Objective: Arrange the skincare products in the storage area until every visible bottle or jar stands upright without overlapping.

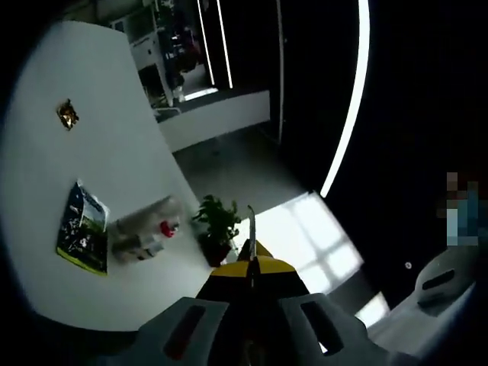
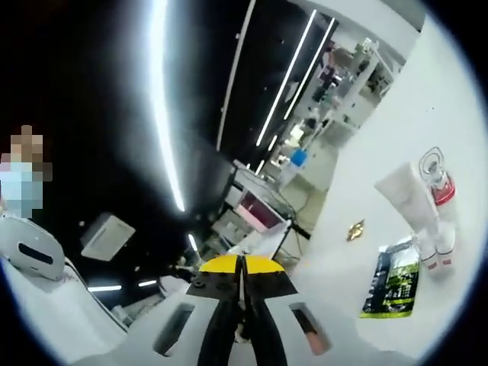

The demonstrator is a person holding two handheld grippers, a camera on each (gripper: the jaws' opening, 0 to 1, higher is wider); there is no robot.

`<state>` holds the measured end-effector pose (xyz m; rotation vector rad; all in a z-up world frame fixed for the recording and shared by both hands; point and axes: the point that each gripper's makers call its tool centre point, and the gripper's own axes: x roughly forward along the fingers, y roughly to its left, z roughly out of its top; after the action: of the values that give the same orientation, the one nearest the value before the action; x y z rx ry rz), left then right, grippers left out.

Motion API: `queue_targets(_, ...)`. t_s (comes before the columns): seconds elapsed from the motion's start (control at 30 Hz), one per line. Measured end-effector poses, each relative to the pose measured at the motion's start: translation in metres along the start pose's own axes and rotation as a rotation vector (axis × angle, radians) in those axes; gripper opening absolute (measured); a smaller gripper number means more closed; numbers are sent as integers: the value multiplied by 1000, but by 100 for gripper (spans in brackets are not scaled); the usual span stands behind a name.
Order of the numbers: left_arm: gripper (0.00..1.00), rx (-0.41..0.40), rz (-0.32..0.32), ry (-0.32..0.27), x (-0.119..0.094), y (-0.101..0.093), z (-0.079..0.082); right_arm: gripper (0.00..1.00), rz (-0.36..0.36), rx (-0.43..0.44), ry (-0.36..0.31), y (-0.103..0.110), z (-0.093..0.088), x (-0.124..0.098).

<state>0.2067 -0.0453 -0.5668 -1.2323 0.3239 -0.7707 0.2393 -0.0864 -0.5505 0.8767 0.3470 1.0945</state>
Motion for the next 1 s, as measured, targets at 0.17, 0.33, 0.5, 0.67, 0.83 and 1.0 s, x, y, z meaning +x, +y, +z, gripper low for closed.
queue_targets(0.17, 0, 69, 23, 38, -1, 5, -4, 1, -33, -38, 40, -2, -4, 0)
queue_targets(0.33, 0, 112, 72, 73, -7, 15, -4, 1, -37, -19, 34, -3, -1, 0)
queue_targets(0.5, 0, 151, 94, 90, -13, 19, -4, 1, -32, -7, 53, -4, -5, 2)
queue_targets(0.67, 0, 163, 132, 87, -18, 27, -1, 1, -40, -6, 93, -9, -15, 8)
queue_targets(0.83, 0, 180, 244, 76, -28, 43, 6, 1, -80, -15, 142, -20, -26, 18)
queue_targets(1.0, 0, 161, 351, 71, -39, 61, 13, 1, -160, -99, 233, -37, -41, 27)
